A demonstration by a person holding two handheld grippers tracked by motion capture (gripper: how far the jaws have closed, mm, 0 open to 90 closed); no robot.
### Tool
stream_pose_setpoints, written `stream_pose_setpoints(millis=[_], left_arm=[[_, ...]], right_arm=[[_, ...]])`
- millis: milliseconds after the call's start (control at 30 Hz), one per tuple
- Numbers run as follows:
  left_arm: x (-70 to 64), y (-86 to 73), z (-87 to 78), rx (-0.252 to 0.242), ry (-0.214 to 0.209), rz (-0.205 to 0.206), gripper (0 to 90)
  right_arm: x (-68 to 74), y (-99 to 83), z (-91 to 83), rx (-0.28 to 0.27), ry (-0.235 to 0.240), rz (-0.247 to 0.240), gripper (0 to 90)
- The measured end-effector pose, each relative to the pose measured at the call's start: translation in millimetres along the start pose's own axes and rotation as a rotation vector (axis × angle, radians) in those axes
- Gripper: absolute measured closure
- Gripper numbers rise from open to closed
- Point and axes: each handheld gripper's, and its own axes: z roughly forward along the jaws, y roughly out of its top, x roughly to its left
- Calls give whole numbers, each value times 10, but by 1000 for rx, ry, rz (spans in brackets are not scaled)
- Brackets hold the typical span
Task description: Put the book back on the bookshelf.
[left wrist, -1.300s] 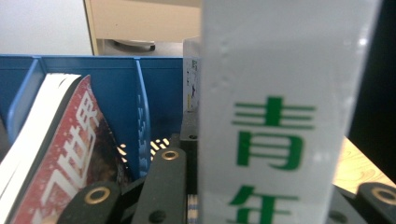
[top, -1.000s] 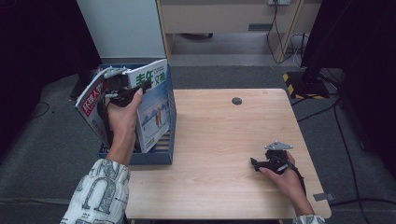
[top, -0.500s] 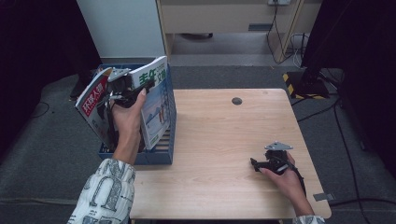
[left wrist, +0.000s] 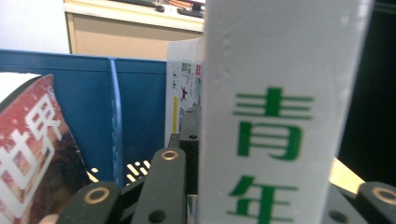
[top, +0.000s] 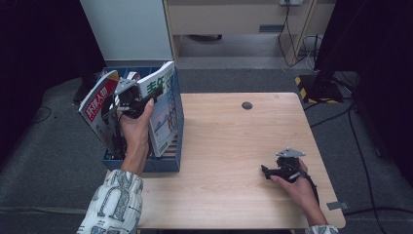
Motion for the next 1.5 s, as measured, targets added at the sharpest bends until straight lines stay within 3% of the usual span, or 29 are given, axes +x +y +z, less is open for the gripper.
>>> stream_pose_setpoints(millis=[233,533,800,1100,1300,1500], left_arm=[[26,-117,26,-5,-14,0,731],[41,-207,-9,3,-1,5,730],[94,-316,36,3,0,-24,729],[107,-382,53,11,-1,-30,727],[119,-388,35,12,20,-27,728],[117,-390,-50,45,58,-15,727]], right_arm=[[3,-1,1,-1,-3,3,89],[3,-2,1,-1,-3,2,90],[1,-1,1,-1,-2,1,89],[1,-1,1,-1,-2,1,89],[3,-1,1,-1,-3,3,89],[1,-1,1,-1,-2,1,89]])
